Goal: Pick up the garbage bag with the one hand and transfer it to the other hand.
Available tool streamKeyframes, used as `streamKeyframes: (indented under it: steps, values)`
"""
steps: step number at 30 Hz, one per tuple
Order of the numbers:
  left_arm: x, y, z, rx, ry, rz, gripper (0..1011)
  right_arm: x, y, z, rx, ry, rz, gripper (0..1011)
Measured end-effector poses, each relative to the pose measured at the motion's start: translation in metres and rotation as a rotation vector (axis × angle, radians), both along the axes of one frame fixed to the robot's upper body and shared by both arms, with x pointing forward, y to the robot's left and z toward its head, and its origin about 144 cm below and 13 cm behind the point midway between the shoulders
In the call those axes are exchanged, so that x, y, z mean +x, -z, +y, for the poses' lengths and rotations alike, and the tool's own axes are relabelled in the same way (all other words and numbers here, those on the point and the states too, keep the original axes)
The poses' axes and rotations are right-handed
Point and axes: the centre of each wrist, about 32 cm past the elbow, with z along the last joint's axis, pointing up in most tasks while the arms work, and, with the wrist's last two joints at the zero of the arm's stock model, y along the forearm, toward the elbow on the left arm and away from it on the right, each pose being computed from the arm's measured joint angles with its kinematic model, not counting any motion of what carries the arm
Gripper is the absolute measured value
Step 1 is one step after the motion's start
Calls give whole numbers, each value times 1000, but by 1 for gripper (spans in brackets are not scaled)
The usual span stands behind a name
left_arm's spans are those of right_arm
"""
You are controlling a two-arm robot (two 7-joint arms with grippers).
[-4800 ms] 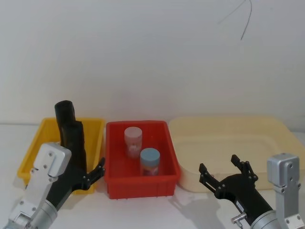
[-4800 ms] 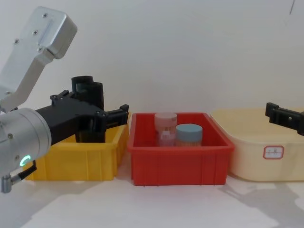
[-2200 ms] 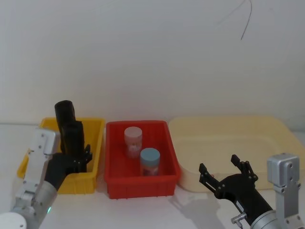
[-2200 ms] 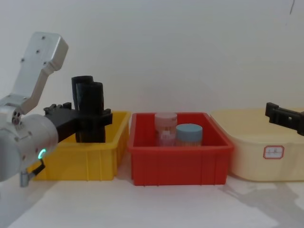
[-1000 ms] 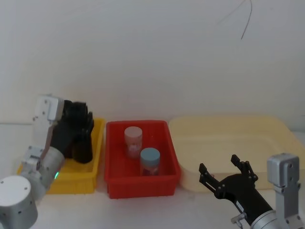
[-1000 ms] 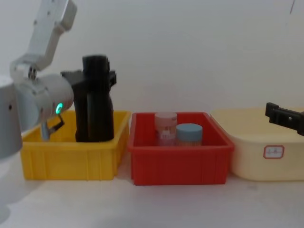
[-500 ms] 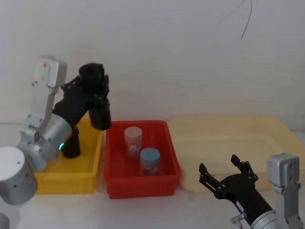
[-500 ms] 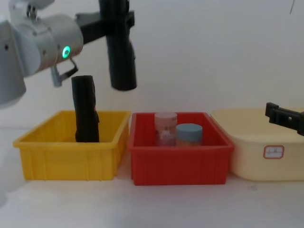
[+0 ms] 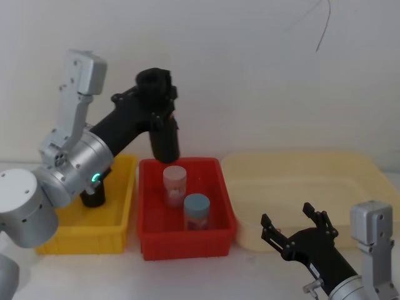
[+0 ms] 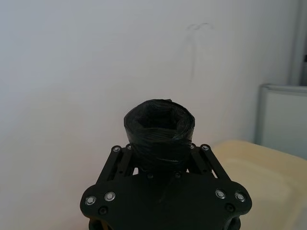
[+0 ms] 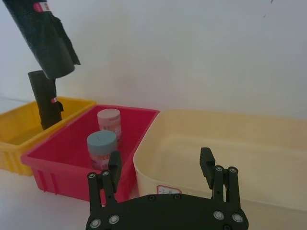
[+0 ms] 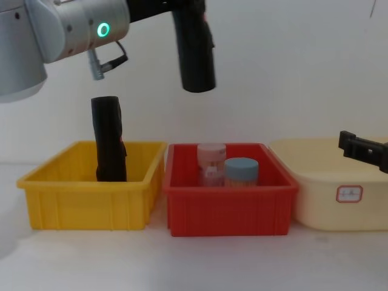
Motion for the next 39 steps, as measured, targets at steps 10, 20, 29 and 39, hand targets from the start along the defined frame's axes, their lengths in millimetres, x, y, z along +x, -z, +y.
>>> streamKeyframes:
  steps: [10, 20, 29, 39]
  values:
    - [7, -1, -17, 36, 158, 21, 392, 0, 0, 0, 0, 0, 0, 999]
    - [16, 10, -43, 82, 290, 55, 392, 0, 0, 0, 0, 0, 0, 1000]
    - [22, 21, -55, 108, 329, 82, 392, 0, 0, 0, 0, 0, 0, 1000]
    - [25, 29, -63, 125, 352, 99, 392, 0, 0, 0, 0, 0, 0, 1000]
